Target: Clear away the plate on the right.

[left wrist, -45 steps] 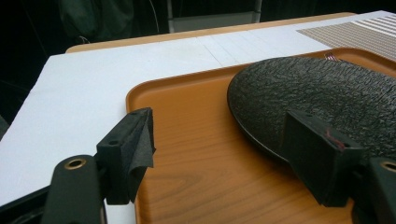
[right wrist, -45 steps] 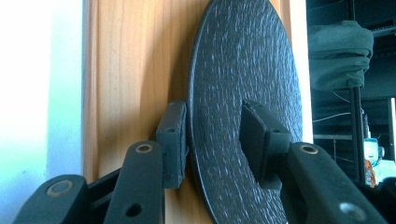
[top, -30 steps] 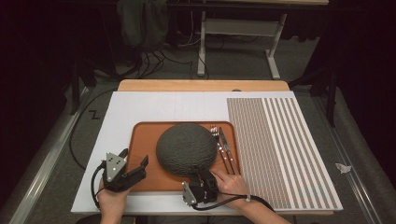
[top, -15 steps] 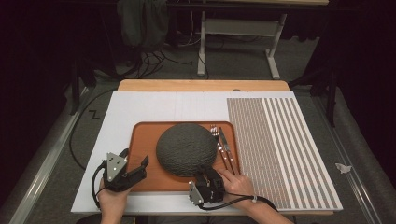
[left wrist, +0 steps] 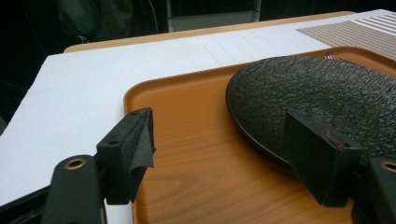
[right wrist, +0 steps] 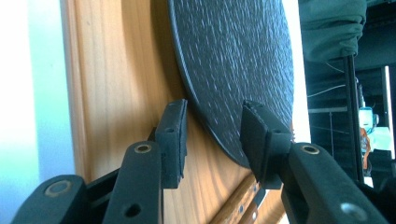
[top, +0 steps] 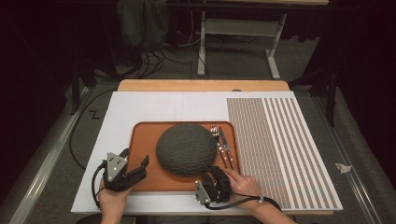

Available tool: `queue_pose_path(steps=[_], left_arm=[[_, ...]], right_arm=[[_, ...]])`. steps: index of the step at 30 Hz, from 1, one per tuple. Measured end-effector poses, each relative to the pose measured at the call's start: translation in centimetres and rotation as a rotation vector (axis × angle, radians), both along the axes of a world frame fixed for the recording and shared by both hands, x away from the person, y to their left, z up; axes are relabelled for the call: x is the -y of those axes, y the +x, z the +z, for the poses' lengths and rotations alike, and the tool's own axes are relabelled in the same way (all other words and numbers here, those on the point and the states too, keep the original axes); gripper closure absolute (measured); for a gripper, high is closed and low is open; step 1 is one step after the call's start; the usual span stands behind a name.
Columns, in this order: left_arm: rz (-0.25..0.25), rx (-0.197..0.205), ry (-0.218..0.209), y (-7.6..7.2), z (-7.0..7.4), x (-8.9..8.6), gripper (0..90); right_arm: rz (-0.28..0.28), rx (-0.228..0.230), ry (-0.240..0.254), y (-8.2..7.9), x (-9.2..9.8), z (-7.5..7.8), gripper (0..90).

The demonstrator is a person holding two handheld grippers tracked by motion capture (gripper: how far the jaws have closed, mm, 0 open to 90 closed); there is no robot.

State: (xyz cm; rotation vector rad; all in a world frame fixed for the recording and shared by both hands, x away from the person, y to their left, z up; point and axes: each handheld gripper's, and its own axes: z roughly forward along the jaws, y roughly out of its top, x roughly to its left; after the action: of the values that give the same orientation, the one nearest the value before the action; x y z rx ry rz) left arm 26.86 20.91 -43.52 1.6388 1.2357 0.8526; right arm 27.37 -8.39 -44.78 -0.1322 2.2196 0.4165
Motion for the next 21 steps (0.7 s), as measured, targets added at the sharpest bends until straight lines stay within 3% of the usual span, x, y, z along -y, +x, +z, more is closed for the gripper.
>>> queue_pose_path(steps=[21], left_arm=[[0.002,-0.002,-0.002,0.1,0.0,0.0,26.3]], right_arm=[[-0.054,0.011,0.008,0.4,2.3,0.5,63.1]])
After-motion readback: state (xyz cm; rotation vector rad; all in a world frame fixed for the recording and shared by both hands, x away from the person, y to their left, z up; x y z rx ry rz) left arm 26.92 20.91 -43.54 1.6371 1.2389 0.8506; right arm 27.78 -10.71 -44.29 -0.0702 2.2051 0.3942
